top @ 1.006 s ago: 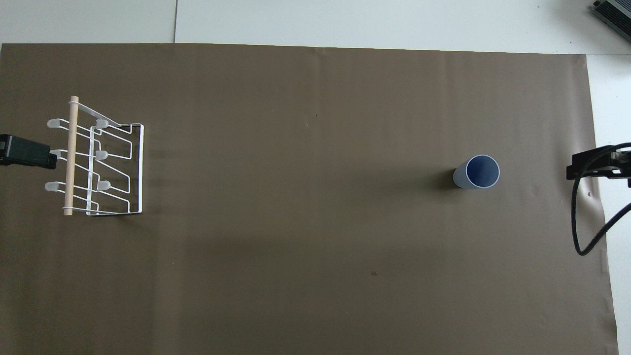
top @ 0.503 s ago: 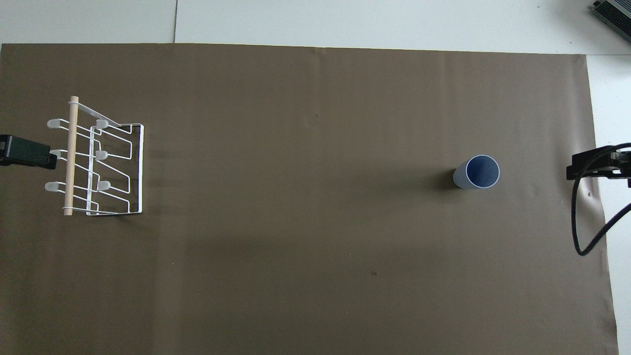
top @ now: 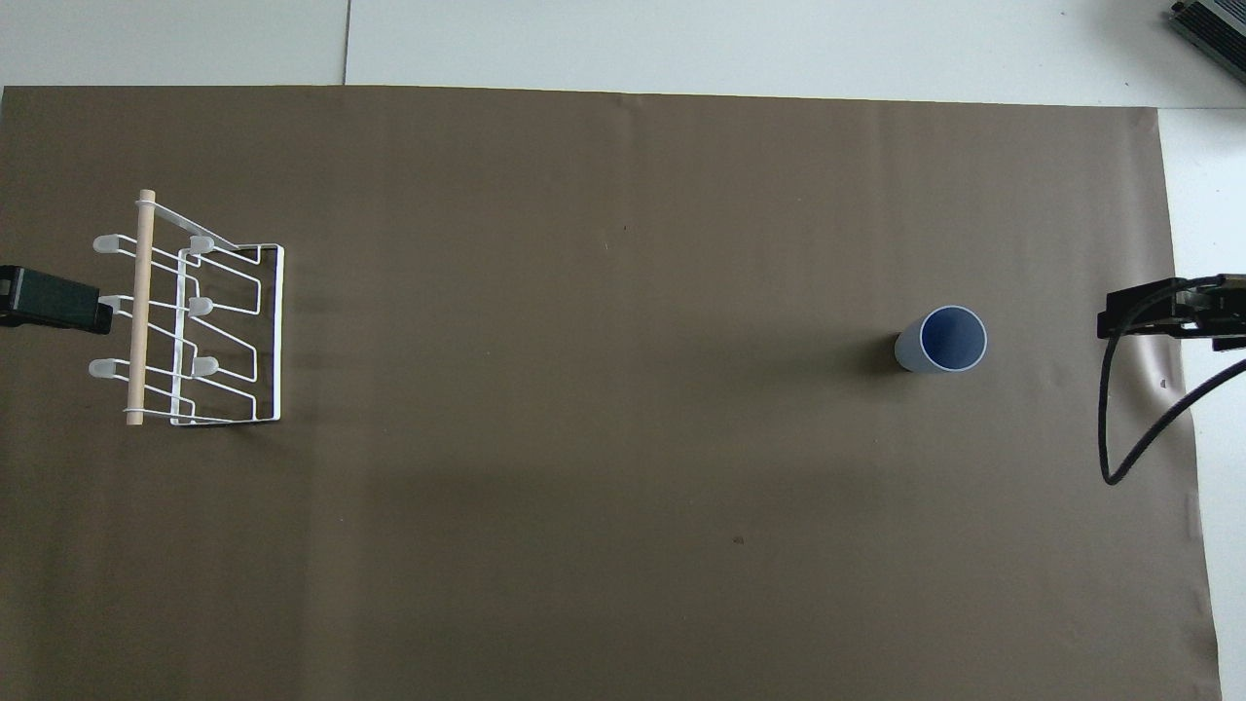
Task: Hang cup on cup holder
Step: 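Reach the right gripper down and grasp the blue cup rim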
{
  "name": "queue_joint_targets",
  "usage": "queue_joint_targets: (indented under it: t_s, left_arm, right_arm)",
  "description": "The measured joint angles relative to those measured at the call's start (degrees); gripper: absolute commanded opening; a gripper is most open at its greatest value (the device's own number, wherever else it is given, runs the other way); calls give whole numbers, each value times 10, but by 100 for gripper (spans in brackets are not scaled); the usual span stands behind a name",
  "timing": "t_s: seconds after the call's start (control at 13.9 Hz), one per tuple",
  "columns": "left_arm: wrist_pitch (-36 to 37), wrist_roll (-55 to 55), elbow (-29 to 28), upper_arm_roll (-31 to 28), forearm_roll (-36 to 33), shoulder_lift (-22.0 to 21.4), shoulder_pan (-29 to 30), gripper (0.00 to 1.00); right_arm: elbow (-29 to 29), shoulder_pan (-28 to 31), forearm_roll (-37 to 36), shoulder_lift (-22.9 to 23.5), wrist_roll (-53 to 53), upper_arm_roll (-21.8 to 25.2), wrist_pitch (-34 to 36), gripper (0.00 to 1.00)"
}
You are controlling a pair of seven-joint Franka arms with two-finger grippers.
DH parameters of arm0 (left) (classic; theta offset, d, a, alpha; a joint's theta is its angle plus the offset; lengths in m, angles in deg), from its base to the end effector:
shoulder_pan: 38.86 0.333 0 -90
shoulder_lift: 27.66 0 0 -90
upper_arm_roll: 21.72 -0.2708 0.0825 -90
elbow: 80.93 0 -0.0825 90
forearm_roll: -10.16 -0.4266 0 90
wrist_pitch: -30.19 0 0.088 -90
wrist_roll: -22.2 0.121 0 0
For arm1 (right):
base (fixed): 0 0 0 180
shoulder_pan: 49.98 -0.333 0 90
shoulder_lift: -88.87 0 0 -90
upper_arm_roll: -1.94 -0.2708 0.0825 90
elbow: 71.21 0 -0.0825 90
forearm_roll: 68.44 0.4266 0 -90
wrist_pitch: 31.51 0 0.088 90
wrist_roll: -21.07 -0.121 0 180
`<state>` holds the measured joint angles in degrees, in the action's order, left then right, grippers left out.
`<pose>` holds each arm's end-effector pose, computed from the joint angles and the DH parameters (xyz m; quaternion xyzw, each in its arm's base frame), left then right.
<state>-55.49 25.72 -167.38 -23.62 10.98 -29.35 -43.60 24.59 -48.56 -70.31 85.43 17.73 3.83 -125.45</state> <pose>0.5809 -0.0304 0.6077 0.9984 -0.0561 0.0081 0.0076 0.5858 -0.0380 0.5546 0.9982 -0.0571 0.0138 0.0153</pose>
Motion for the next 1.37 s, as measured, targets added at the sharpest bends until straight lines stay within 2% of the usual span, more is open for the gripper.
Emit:
queue_joint_targets:
  t_s: [0.22,0.5,0.72,1.08,1.37]
  left_arm:
    - [0,0,0,0,0,0,0,100]
    - [0,0,0,0,0,0,0,100]
    - [0,0,0,0,0,0,0,100]
    - [0,0,0,0,0,0,0,100]
    - [0,0,0,0,0,0,0,100]
  right_arm:
    - [36,7,2,0,14,1,-37,100]
    - [103,7,15,8,14,1,-126,100]
    - [132,5,20,39,14,-1,-189,100]
    - [144,5,53,119,37,-1,-288,100]
    - [190,7,54,124,67,0,-332,100]
